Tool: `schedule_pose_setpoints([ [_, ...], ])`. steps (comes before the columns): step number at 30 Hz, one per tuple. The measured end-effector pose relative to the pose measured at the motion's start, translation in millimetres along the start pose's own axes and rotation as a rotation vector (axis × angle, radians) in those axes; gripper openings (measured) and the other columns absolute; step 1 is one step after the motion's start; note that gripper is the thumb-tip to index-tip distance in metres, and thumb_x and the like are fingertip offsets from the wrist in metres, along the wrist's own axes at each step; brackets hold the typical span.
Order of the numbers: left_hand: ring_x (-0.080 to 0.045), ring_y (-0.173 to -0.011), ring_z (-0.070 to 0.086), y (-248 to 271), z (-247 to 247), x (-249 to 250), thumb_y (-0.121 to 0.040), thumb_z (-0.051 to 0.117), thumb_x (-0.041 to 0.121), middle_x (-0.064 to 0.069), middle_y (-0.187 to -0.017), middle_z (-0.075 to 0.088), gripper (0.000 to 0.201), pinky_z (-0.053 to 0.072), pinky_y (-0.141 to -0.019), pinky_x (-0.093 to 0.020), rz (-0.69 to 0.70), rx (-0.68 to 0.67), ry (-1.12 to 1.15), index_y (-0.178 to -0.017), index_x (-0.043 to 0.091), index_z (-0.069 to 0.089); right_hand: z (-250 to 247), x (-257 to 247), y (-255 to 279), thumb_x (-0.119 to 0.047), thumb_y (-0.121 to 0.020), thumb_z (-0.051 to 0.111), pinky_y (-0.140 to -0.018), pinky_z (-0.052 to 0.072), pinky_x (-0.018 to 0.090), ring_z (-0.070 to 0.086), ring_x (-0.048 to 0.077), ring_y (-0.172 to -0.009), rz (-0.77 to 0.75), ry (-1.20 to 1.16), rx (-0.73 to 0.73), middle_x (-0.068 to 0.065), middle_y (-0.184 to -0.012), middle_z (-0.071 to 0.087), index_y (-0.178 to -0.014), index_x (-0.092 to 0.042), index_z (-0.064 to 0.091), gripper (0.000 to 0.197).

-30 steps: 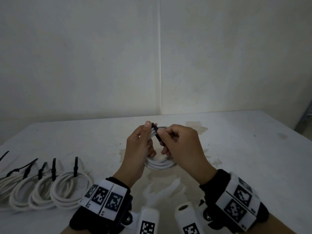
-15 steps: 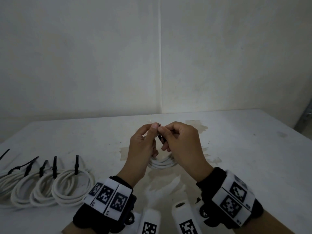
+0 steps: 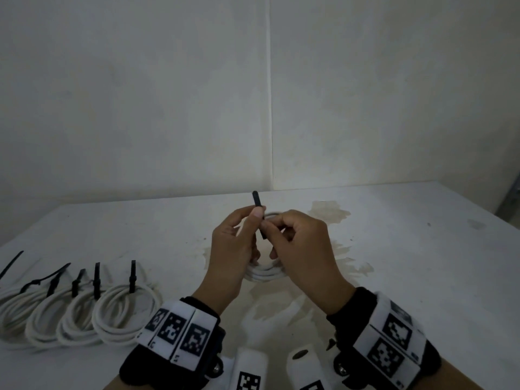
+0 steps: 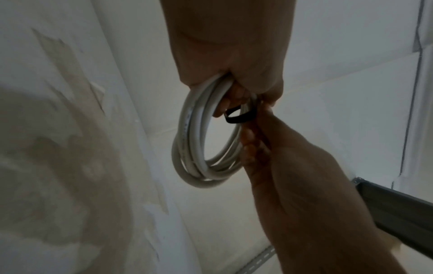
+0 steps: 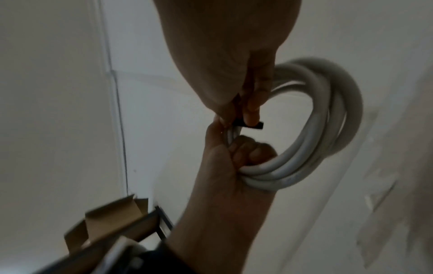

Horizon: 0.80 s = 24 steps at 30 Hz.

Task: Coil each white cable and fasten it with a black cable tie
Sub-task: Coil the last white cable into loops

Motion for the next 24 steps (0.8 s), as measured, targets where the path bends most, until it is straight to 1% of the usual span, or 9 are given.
schedule_pose_setpoints([
  [3, -0.007, -0.035, 0.034, -0.2, -4.5, -4.9, -0.09, 0.052, 0.025, 0.007, -0.04, 0.039, 0.017, 0.035, -0.04, -0.02, -0.026, -0.029, -0.006, -0.086, 0.02, 0.068, -16.4, 1.1, -6.2, -0.02, -0.08, 0.07, -0.053, 0.042, 0.012, 0.054, 0.004, -0.052, 0.01, 0.005, 0.03, -0.005, -0.063, 0.063, -0.073, -0.007, 0.068, 0.015],
  [5, -0.006, -0.035, 0.033, 0.8, -3.5, -5.4, -0.09, 0.054, 0.022, 0.008, -0.037, 0.039, 0.015, 0.034, -0.04, -0.019, -0.033, -0.07, -0.031, -0.085, 0.021, 0.068, -25.5, 0.5, -15.1, -0.023, -0.083, 0.066, -0.057, 0.039, 0.01, 0.053, 0.001, -0.059, 0.004, 0.015, 0.033, -0.009, -0.069, 0.061, -0.074, -0.013, 0.066, 0.014],
  [9, -0.005, -0.035, 0.033, 5.5, 11.1, 3.6, -0.089, 0.054, 0.019, 0.007, -0.037, 0.04, 0.019, 0.033, -0.041, -0.019, 0.026, -0.192, -0.136, -0.078, 0.027, 0.067, -0.5, 14.3, -27.0, -0.024, -0.088, 0.058, -0.066, 0.038, 0.01, 0.055, 0.007, -0.077, 0.146, -0.004, -0.249, 0.001, -0.089, 0.064, -0.086, -0.016, 0.07, 0.014],
  [11, -0.006, -0.036, 0.032, 6.4, 12.9, 7.3, -0.089, 0.054, 0.021, 0.008, -0.038, 0.038, 0.023, 0.032, -0.043, -0.021, 0.02, -0.211, -0.142, -0.072, 0.028, 0.067, 3.0, 10.5, -29.3, -0.021, -0.087, 0.06, -0.066, 0.04, 0.011, 0.057, 0.008, -0.076, 0.148, -0.034, -0.297, -0.003, -0.081, 0.064, -0.082, -0.015, 0.071, 0.013],
  [14, -0.005, -0.036, 0.032, 9.1, 14.8, 12.1, -0.081, 0.055, 0.036, 0.008, -0.039, 0.038, 0.019, 0.032, -0.042, -0.021, 0.016, -0.217, -0.124, -0.067, 0.028, 0.066, 2.7, 3.5, -31.2, -0.017, -0.086, 0.061, -0.068, 0.046, 0.009, 0.059, -0.002, -0.069, 0.136, -0.072, -0.334, -0.012, -0.073, 0.065, -0.074, -0.02, 0.068, 0.014],
  [17, -0.006, -0.036, 0.033, 9.2, 18.1, 16.5, -0.084, 0.055, 0.032, 0.007, -0.043, 0.044, 0.02, 0.032, -0.043, -0.023, 0.041, -0.203, -0.126, -0.068, 0.025, 0.065, -1.5, -6.1, -33.7, -0.012, -0.087, 0.06, -0.068, 0.048, 0.013, 0.059, -0.001, -0.067, 0.056, -0.03, -0.279, -0.013, -0.07, 0.063, -0.073, -0.018, 0.066, 0.017],
  [19, -0.006, -0.037, 0.034, 9.1, 19.9, 18.2, -0.087, 0.055, 0.025, 0.004, -0.045, 0.047, 0.019, 0.033, -0.043, -0.023, 0.062, -0.193, -0.137, -0.071, 0.023, 0.065, -7.6, -13.2, -36.6, -0.009, -0.088, 0.057, -0.061, 0.046, 0.011, 0.057, -0.001, -0.061, 0.014, -0.011, -0.213, -0.014, -0.065, 0.059, -0.071, -0.017, 0.063, 0.019],
  [21, -0.002, -0.037, 0.037, 11.3, 23.9, 20.7, -0.087, 0.057, 0.022, 0.01, -0.042, 0.049, 0.019, 0.034, -0.044, -0.016, 0.095, -0.198, -0.167, -0.07, 0.022, 0.064, -18.9, -16.1, -42.5, -0.007, -0.089, 0.054, -0.054, 0.042, 0.011, 0.054, 0.0, -0.052, 0.008, -0.031, -0.132, -0.011, -0.06, 0.056, -0.067, -0.02, 0.058, 0.025],
  [24, 0.004, -0.041, 0.047, 15.1, 29.4, 23.1, -0.086, 0.059, 0.021, 0.018, -0.049, 0.058, 0.018, 0.034, -0.047, -0.007, 0.139, -0.2, -0.197, -0.068, 0.023, 0.063, -34.4, -19.0, -54.0, -0.006, -0.09, 0.052, -0.047, 0.039, 0.01, 0.053, 0.0, -0.043, 0.009, -0.055, -0.041, -0.011, -0.057, 0.054, -0.066, -0.021, 0.055, 0.028],
])
Point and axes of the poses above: each hand's wrist, its own y-axis away from the middle knuckle, its own z-axis out of the palm, x = y × z, the point moved 10 cm from there along -y, towards the middle knuckle
